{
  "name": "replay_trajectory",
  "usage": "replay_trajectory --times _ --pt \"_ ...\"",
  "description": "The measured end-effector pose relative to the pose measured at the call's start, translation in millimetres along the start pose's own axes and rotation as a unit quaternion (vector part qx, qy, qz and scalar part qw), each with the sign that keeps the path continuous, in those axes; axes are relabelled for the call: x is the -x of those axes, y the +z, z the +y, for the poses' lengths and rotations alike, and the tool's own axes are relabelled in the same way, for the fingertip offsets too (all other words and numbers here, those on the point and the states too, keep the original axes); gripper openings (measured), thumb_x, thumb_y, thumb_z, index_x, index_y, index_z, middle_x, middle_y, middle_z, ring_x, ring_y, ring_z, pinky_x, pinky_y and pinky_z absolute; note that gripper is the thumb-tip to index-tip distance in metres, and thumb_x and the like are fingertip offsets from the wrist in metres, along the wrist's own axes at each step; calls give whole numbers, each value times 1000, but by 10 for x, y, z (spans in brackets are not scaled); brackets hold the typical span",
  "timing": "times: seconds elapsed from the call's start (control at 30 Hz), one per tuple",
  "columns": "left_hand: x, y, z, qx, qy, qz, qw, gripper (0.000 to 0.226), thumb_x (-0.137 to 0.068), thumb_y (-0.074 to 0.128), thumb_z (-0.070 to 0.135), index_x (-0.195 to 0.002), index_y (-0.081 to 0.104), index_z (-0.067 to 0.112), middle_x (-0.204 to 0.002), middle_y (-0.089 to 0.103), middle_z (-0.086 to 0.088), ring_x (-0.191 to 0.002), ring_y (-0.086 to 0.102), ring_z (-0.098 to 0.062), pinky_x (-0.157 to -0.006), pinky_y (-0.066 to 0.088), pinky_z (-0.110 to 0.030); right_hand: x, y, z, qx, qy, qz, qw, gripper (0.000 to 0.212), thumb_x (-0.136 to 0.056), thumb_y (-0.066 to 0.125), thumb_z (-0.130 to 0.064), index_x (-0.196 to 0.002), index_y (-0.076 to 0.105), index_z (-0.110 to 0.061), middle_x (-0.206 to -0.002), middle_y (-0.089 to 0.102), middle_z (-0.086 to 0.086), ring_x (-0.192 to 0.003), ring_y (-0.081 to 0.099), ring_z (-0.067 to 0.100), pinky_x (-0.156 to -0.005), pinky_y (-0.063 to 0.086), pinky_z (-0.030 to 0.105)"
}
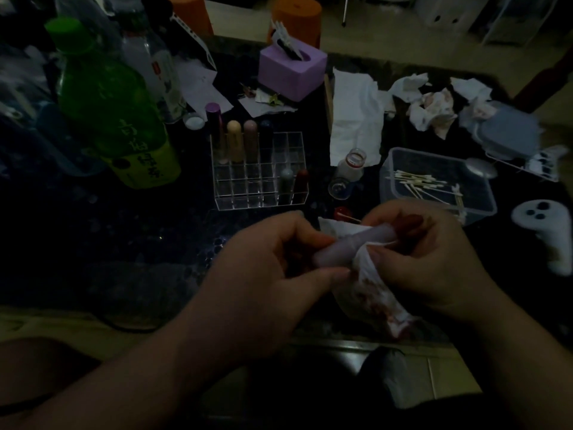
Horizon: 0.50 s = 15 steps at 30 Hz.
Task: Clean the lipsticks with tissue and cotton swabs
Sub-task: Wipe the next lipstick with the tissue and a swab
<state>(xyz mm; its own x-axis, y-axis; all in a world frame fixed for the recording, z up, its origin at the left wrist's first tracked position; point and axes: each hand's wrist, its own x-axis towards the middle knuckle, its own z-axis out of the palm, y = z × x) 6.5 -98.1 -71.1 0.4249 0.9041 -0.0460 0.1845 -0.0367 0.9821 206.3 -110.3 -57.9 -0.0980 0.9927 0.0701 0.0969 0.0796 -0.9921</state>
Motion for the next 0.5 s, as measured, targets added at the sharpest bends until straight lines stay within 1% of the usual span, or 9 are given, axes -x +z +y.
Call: replay_trajectory --times 0.03,0.07,0.13,0.2,0.27,0.33,0.4,0.43,0.5 --pt "16 14 -3 -38 23 17 999 21 -70 82 30 -87 70 30 -87 75 10 -81 72 -9 -71 59 -27 -3 6 -1 -5 2 -1 1000 15 -61 72 -27 -75 74 -28 -66 71 -5 -60 67 3 -55 50 15" --pt "16 16 3 -43 23 19 999 21 -69 83 31 -86 70 30 -87 75 10 -81 72 -9 -71 59 -27 -5 8 -1 -11 3 -3 1000 14 -61 71 -26 -75 74 -29 -66 71 -5 -61 67 4 -55 51 16" --pt "-22 -11 37 44 -36 -27 998 21 -70 81 33 -88 73 26 -88 76 4 -80 72 -12 -71 59 -29 -9 4 2 -23 5 -7 1000 14 -62 71 -25 -75 74 -29 -66 70 -7 -61 67 4 -56 51 16" --pt "-70 -48 76 174 -106 -113 972 16 -82 78 35 -93 76 24 -86 75 -3 -75 69 -17 -70 55 -31 -8 1 4 -41 9 -11 999 13 -63 71 -24 -75 74 -28 -66 70 -6 -60 66 5 -55 51 16" --pt "-84 -58 75 208 -123 -148 959 20 -88 72 38 -94 78 20 -83 73 -7 -72 66 -20 -70 53 -30 -3 4 4 -57 12 -18 998 14 -63 70 -22 -74 75 -29 -66 71 -6 -59 67 5 -55 51 16" --pt "-80 -59 72 186 -106 -132 968 21 -86 71 32 -93 78 13 -81 74 -9 -70 67 -21 -68 54 -26 1 1 -8 -65 13 -28 997 14 -62 71 -21 -74 75 -29 -65 71 -6 -59 67 4 -54 51 15" --pt "-78 -72 88 164 -83 -100 978 20 -80 69 22 -94 77 10 -80 76 -8 -68 69 -17 -67 54 -21 -3 -14 -20 -64 19 -22 998 18 -56 79 -26 -74 76 -28 -66 71 -4 -60 67 6 -55 52 17" --pt "-77 -74 95 160 -74 -88 980 19 -78 69 19 -94 76 10 -80 76 -6 -68 70 -13 -66 53 -19 -5 -26 -24 -61 24 -16 998 21 -54 81 -29 -74 76 -28 -67 71 -3 -60 67 8 -55 53 19" --pt "-70 -58 107 149 -53 -69 985 19 -75 71 16 -94 75 16 -79 77 0 -70 72 -8 -67 54 -16 -4 -42 -30 -50 22 -12 998 17 -58 77 -26 -76 76 -27 -69 72 -2 -61 67 8 -55 52 19"
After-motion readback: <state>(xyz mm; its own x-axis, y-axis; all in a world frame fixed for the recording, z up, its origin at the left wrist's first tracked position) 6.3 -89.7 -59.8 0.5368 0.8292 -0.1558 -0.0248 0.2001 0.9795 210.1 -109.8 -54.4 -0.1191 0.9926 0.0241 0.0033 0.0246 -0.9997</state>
